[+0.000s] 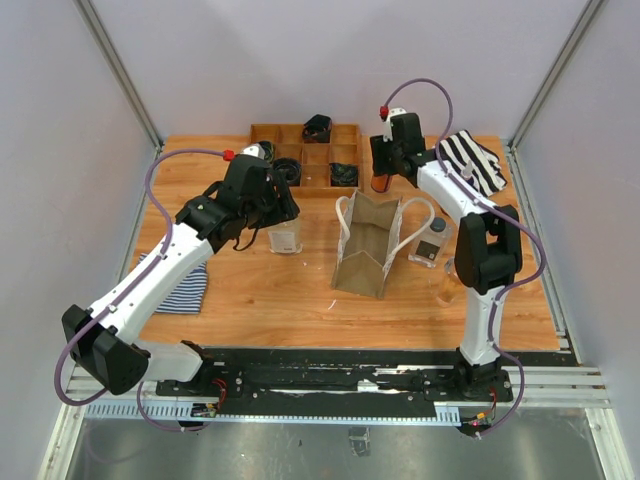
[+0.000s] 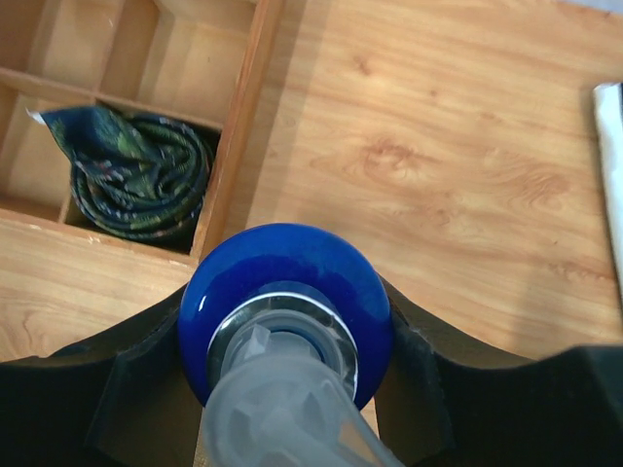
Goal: Take the personal care products out of the canvas bag
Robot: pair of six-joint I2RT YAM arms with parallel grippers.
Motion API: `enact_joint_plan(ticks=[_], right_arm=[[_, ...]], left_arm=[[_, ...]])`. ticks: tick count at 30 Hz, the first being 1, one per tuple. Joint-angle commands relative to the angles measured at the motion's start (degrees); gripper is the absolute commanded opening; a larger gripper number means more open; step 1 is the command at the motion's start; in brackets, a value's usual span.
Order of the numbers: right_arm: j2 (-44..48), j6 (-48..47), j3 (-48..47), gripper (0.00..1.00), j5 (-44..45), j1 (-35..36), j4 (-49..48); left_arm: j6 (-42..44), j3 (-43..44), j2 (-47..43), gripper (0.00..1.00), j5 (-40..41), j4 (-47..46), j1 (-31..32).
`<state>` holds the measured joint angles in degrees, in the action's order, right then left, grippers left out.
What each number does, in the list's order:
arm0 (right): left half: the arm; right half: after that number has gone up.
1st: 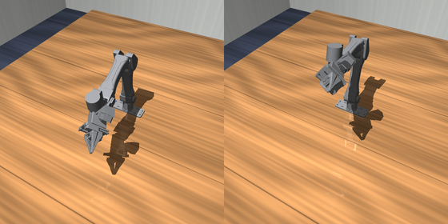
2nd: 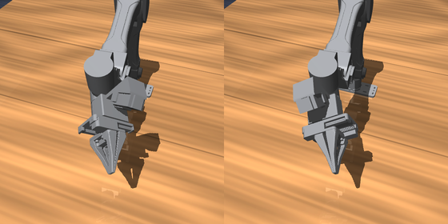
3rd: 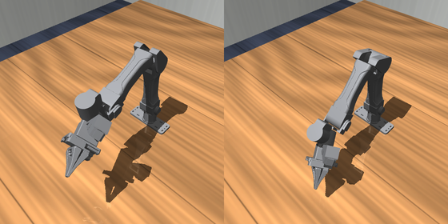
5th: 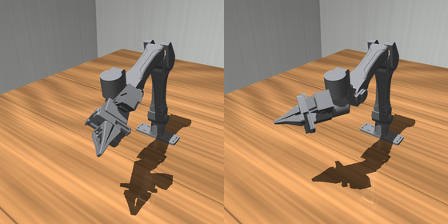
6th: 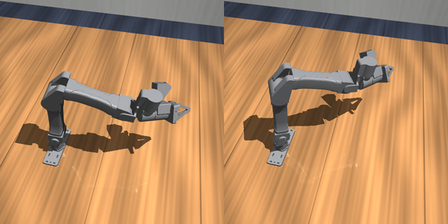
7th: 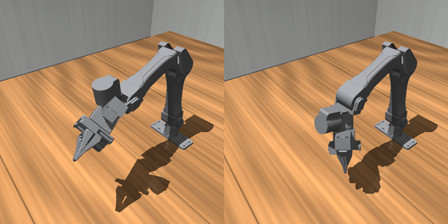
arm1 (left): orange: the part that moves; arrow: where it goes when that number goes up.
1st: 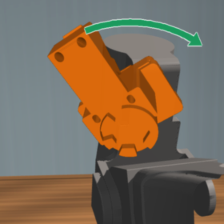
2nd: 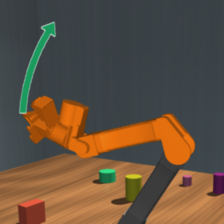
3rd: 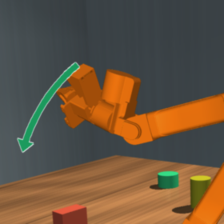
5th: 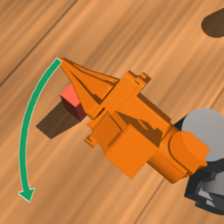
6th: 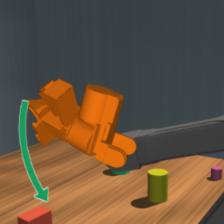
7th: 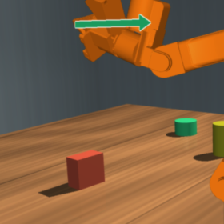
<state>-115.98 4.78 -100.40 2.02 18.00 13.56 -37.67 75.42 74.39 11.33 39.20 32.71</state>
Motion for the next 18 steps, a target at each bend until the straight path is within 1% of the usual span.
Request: enact_joint_plan(ticks=[1, 9, 10, 11, 12, 13, 15, 16, 18], right_arm=[[0.39, 0.94, 1.92, 0.04, -1.34, -0.90, -4.40], [-0.46, 0.85, 6.72, 0.04, -2.18, -0.99, -6.45], [-0.31, 0.81, 7.14, 0.05, -2.32, -1.03, -6.66], [-0.22, 0.72, 7.48, 0.08, -2.43, -0.96, -6.86], [-0.14, 0.60, 7.62, 0.15, -2.53, -1.03, -6.78], [-0.10, 0.47, 7.87, 0.28, -2.48, -1.07, -6.62], [0.56, 0.15, 8.37, 0.57, -2.18, -1.00, -6.47], [1.26, 0.00, 8.89, 0.69, -1.84, -1.05, -6.45], [3.96, -0.29, 9.59, 0.86, -0.66, -1.01, -6.69]], left_arm=[[0.67, -0.30, -0.94, 0.69, 0.58, -0.86, 0.16], [0.54, 0.53, 0.01, 0.72, 1.12, 0.44, 0.16], [0.56, 0.60, -0.03, 0.72, 1.21, 0.51, 0.16], [0.58, 0.62, -0.11, 0.72, 1.35, 0.52, 0.16], [0.51, 0.63, -0.19, 0.72, 1.51, 0.53, 0.16], [0.45, 0.63, -0.27, 0.71, 1.64, 0.67, 0.16], [0.41, 0.75, -0.38, 0.71, 1.88, 0.85, 0.14], [0.45, 0.72, -0.50, 0.72, 2.02, 0.94, 0.16], [0.42, 0.84, -0.64, 0.72, 2.38, 1.13, 0.12]])
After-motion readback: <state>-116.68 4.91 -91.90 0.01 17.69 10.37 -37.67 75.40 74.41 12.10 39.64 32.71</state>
